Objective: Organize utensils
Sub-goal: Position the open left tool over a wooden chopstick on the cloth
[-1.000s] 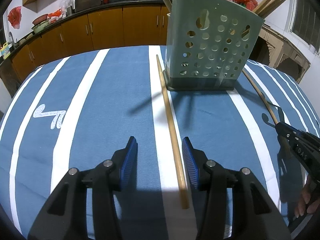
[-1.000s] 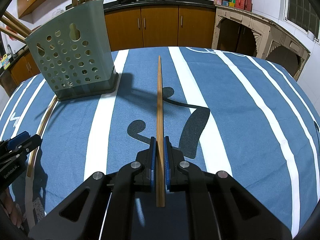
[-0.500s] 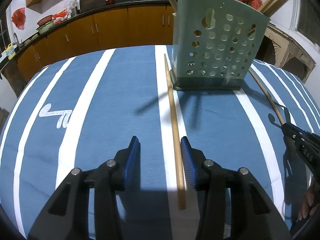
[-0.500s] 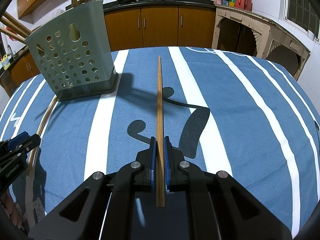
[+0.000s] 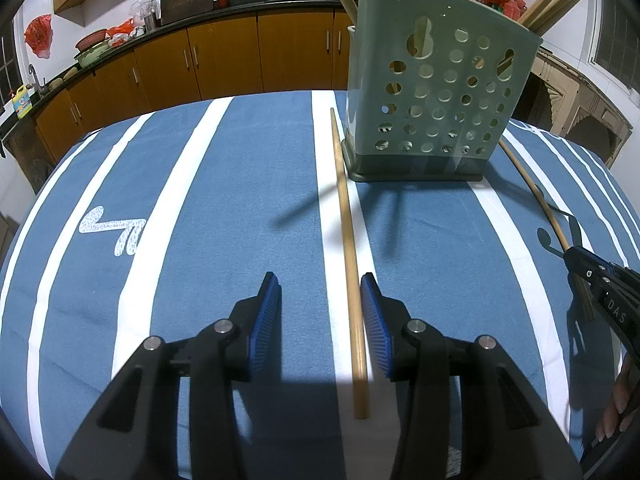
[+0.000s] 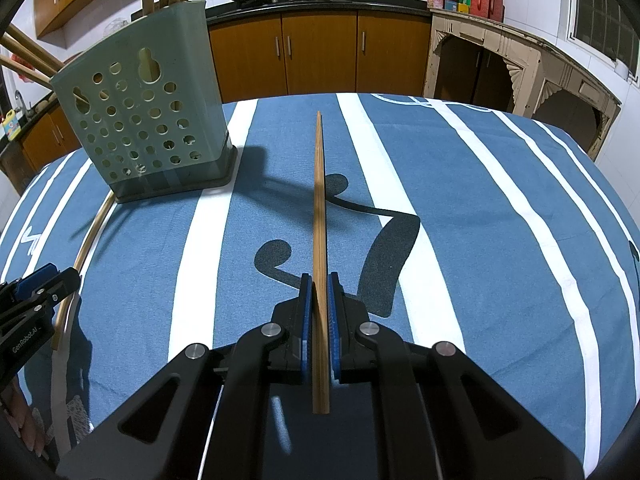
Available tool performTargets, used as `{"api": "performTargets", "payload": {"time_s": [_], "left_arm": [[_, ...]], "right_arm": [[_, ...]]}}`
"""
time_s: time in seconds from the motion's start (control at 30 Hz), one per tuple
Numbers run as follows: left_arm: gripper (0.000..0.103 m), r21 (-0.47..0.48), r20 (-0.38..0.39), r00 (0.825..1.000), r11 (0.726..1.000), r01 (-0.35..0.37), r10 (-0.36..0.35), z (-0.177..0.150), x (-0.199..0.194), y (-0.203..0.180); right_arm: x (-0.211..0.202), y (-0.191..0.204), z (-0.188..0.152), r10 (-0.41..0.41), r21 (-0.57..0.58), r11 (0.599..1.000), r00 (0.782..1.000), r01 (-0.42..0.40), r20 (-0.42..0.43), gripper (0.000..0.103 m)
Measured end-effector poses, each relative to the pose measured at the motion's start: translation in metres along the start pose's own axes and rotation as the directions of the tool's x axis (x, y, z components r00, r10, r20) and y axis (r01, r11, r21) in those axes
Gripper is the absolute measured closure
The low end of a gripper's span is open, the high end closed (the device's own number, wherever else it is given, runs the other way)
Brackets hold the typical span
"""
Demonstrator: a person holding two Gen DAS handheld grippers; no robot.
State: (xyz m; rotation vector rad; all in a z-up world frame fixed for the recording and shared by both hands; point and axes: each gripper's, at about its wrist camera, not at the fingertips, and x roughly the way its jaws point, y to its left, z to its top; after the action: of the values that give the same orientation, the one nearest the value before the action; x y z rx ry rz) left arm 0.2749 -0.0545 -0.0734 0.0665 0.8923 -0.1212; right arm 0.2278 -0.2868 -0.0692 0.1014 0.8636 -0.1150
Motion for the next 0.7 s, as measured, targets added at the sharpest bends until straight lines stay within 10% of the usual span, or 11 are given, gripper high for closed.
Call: {"api": "performTargets", "payload": {"time_s": [0.7], "left_arm": [[0.060,0.004,0.000,1.000,1.000,-0.007,0.007,0.0000,0.0008,-0.0012]], "right_arm": [[0.0016,-0.0003,-0.0003,0.013,0.010,1.000,1.000,-0.013,-0.001,0.094]]}}
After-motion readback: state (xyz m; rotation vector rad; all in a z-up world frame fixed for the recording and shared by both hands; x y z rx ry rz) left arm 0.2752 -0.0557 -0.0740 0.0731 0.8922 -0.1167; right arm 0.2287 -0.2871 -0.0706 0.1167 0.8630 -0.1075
